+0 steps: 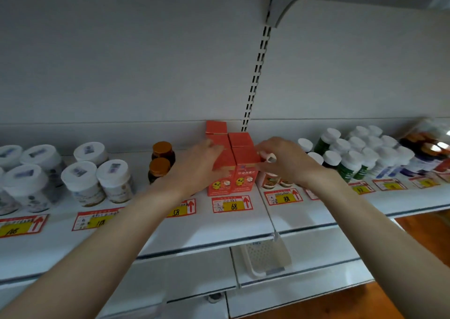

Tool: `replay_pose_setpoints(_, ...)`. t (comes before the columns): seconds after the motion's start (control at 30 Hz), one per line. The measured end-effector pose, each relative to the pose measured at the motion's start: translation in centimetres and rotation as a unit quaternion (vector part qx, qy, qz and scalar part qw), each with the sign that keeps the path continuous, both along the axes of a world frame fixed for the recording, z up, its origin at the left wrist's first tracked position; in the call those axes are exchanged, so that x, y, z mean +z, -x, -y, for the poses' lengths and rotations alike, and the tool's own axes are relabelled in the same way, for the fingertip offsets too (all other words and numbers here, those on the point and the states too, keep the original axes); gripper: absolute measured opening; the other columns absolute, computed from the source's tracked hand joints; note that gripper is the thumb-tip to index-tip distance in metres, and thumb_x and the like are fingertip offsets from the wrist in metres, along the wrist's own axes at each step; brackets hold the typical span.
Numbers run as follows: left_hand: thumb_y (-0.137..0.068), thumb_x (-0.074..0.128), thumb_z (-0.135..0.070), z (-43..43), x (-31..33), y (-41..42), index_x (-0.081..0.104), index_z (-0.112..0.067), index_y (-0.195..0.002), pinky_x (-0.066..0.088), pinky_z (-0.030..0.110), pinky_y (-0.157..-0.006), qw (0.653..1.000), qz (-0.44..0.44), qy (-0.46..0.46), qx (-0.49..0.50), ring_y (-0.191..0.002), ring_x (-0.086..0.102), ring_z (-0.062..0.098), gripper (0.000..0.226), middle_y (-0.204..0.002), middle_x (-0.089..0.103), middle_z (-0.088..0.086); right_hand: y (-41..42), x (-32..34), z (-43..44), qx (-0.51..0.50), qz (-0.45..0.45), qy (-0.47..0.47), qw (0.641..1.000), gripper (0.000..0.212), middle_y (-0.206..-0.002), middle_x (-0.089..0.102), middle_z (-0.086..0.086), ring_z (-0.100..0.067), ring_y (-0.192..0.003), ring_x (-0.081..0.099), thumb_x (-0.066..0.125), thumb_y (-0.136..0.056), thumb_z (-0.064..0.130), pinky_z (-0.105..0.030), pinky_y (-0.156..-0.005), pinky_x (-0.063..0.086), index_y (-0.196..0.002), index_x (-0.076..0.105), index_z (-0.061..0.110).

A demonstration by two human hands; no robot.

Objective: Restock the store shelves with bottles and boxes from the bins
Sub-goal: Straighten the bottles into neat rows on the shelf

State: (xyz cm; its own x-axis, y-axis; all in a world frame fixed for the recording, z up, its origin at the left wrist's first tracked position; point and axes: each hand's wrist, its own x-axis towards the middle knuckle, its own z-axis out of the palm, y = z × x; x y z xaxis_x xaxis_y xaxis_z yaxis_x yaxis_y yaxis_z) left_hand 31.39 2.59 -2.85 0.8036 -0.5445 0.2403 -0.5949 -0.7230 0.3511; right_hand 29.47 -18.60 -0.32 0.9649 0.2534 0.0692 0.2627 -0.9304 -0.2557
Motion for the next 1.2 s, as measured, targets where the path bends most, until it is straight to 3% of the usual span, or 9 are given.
replay_pose_setpoints(0.2, -0.087, 0.058, -0.032, 1.8, -1.4, 0.4, 0.057, -0.013, -0.120, 0.045, 0.037, -0.089, 0.995, 0.041, -0.066, 0.067, -0.113, 0.049, 0.026, 0.037, -0.123, 0.051, 0.008, -1.6, -0.8, 0.1, 0.096, 0.003, 0.066, 0.993, 0.039, -0.120, 0.052, -0.004, -0.022, -0.110, 0.051, 0.059, -0.087, 0.033, -0.025, -0.077, 0.034, -0.124, 0.055, 0.019)
replay_pose_setpoints(0.33, -0.088, 0.057, -0.020, 2.4, -2.0, 0.7, 0.064, -0.007, -0.110, 0.046, 0.037, -0.085, 0.990, 0.074, -0.055, 0.104, -0.107, 0.053, 0.031, 0.027, -0.115, 0.059, 0.012, -2.2, -2.1, 0.4, 0.130, 0.042, 0.063, 0.989, 0.030, -0.114, 0.057, -0.007, -0.027, -0.108, 0.052, 0.056, -0.089, 0.032, -0.035, -0.085, 0.044, -0.114, 0.063, 0.016)
replay_pose_setpoints(0.43, -0.076, 0.064, -0.013, 2.7, -2.0, 1.1, 0.070, -0.001, -0.091, 0.055, 0.041, -0.068, 0.990, 0.099, -0.039, 0.096, -0.083, 0.063, 0.038, 0.020, -0.093, 0.067, 0.018, -2.6, -2.6, 0.6, 0.146, 0.042, 0.071, 0.986, 0.028, -0.108, 0.059, -0.008, -0.027, -0.103, 0.054, 0.051, -0.092, 0.032, -0.038, -0.084, 0.045, -0.107, 0.065, 0.014)
replay_pose_setpoints(0.53, -0.065, 0.062, -0.016, 2.8, -1.9, 1.2, 0.072, -0.002, -0.078, 0.056, 0.038, -0.055, 0.989, 0.100, -0.057, 0.093, -0.066, 0.066, 0.036, 0.021, -0.079, 0.069, 0.016, -2.7, -2.8, 0.7, 0.154, 0.042, 0.075, 0.984, 0.028, -0.109, 0.058, -0.007, -0.027, -0.103, 0.053, 0.049, -0.093, 0.032, -0.038, -0.084, 0.045, -0.108, 0.065, 0.015)
replay_pose_setpoints(0.73, -0.072, 0.066, -0.014, 2.5, -2.3, 1.0, 0.070, -0.001, -0.084, 0.054, 0.040, -0.063, 0.991, 0.090, -0.053, 0.080, -0.073, 0.064, 0.036, 0.018, -0.084, 0.069, 0.016, -2.8, -2.8, 0.6, 0.152, 0.039, 0.074, 0.985, 0.028, -0.109, 0.058, -0.006, -0.025, -0.103, 0.052, 0.049, -0.093, 0.031, -0.037, -0.086, 0.044, -0.108, 0.065, 0.015)
replay_pose_setpoints(1.0, -0.061, 0.083, -0.010, 2.4, -2.3, 1.0, 0.071, -0.006, -0.078, 0.053, 0.034, -0.053, 0.989, 0.113, -0.051, 0.079, -0.065, 0.063, 0.029, 0.022, -0.077, 0.069, 0.010, -2.7, -3.2, 0.8, 0.142, 0.028, 0.043, 0.989, 0.027, -0.112, 0.058, -0.005, -0.025, -0.107, 0.053, 0.050, -0.092, 0.033, -0.037, -0.086, 0.046, -0.110, 0.066, 0.019)
replay_pose_setpoints(1.07, -0.066, 0.081, -0.011, 2.5, -2.2, 1.1, 0.071, -0.005, -0.084, 0.053, 0.036, -0.059, 0.990, 0.107, -0.046, 0.081, -0.073, 0.064, 0.031, 0.022, -0.085, 0.069, 0.012, -2.6, -2.9, 0.8, 0.142, 0.024, 0.021, 0.989, 0.029, -0.116, 0.057, -0.003, -0.022, -0.108, 0.052, 0.054, -0.091, 0.031, -0.033, -0.089, 0.043, -0.116, 0.063, 0.020)
replay_pose_setpoints(1.2, -0.088, 0.060, -0.021, 2.0, -1.5, 0.8, 0.066, -0.002, -0.101, 0.052, 0.038, -0.076, 0.992, 0.087, 0.028, 0.083, -0.092, 0.060, 0.029, 0.023, -0.104, 0.064, 0.014, -2.9, -1.0, 1.0, 0.138, -0.001, -0.030, 0.990, 0.026, -0.099, 0.054, 0.002, -0.009, -0.085, 0.046, 0.055, -0.091, 0.026, -0.020, -0.072, 0.031, -0.112, 0.064, 0.014)
